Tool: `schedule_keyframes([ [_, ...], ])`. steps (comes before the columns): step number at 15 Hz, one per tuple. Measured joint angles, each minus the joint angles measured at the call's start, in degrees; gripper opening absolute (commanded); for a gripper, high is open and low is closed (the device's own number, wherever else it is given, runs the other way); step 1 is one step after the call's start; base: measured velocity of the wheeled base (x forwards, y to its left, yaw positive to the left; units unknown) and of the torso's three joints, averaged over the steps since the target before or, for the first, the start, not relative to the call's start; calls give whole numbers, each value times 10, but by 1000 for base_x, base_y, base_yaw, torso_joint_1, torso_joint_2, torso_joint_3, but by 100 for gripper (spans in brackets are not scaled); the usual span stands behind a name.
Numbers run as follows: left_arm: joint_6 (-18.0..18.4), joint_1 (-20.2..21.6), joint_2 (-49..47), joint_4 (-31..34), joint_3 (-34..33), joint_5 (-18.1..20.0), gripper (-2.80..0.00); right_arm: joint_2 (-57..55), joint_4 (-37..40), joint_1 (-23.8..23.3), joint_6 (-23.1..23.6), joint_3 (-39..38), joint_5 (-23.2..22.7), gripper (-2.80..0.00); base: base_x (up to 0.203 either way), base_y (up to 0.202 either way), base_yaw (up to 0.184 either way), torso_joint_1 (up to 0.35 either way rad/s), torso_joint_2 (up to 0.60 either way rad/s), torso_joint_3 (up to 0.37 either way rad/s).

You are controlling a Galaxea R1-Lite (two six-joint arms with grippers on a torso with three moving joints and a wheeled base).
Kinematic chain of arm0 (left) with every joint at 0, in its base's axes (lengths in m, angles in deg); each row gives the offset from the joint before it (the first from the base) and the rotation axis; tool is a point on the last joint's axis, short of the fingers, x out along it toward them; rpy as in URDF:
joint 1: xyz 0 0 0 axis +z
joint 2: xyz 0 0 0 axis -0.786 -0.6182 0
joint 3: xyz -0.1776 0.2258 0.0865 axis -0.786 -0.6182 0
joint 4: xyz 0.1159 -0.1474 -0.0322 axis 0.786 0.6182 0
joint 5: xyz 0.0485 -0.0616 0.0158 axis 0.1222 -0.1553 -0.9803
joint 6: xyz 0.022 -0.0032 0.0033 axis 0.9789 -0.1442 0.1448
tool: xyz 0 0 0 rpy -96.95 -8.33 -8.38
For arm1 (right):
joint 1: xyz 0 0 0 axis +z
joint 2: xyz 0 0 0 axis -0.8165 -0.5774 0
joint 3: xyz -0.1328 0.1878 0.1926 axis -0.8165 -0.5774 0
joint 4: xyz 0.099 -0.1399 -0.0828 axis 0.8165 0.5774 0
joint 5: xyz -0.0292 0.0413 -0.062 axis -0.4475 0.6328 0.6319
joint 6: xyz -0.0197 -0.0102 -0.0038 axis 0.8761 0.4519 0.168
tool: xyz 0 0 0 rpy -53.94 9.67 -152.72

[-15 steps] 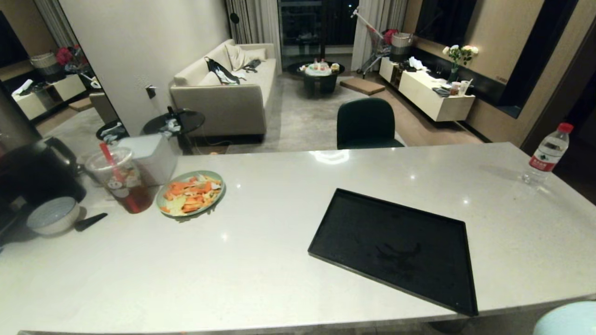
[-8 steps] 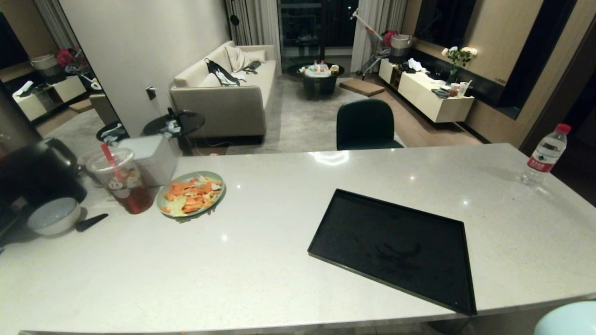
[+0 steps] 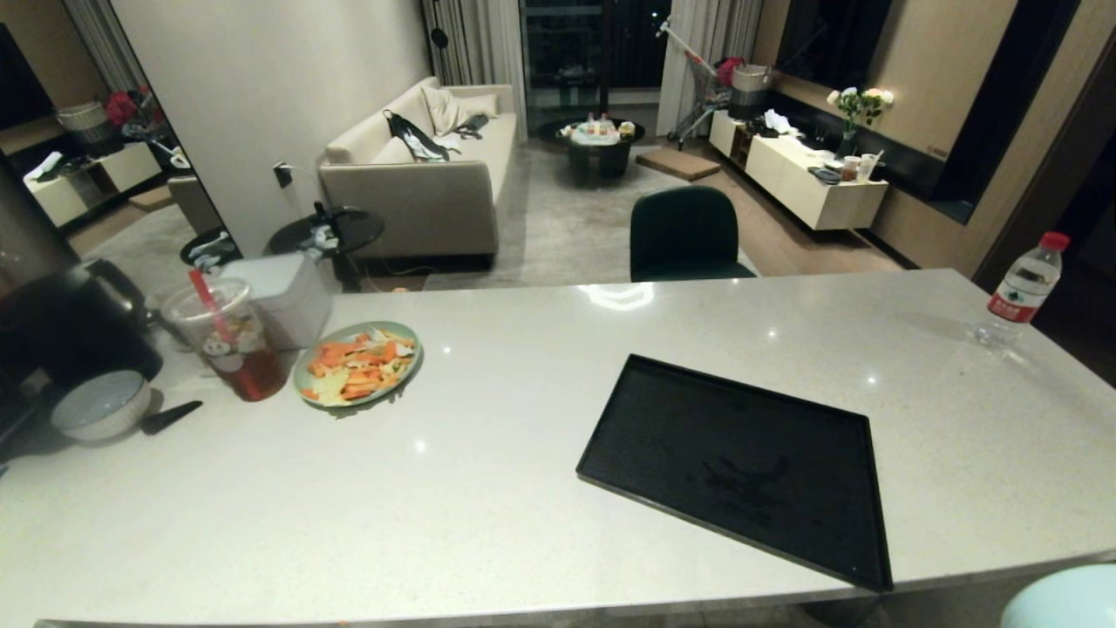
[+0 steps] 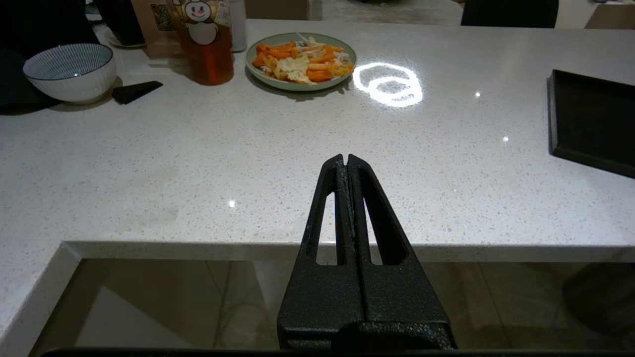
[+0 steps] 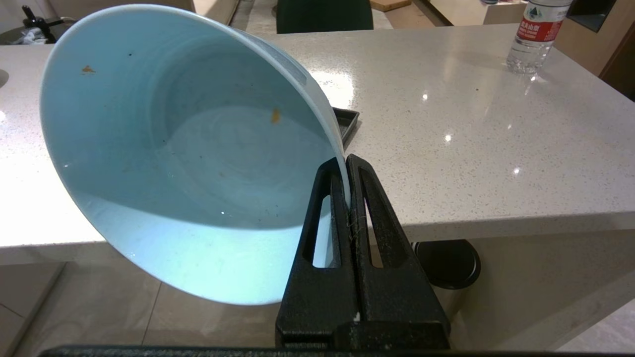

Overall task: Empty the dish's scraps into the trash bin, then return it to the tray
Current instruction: Put the bowl back to the table

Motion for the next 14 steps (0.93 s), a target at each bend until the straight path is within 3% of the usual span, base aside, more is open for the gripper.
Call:
schedule_keyframes([
  [7,0,0,0,0,0,0,-280,0,13,0,26,8,-8,-280,0,0,0,0,0,0],
  [14,0,0,0,0,0,0,-280,-85,156,0,28,159,-40,-280,0,0,0,0,0,0],
])
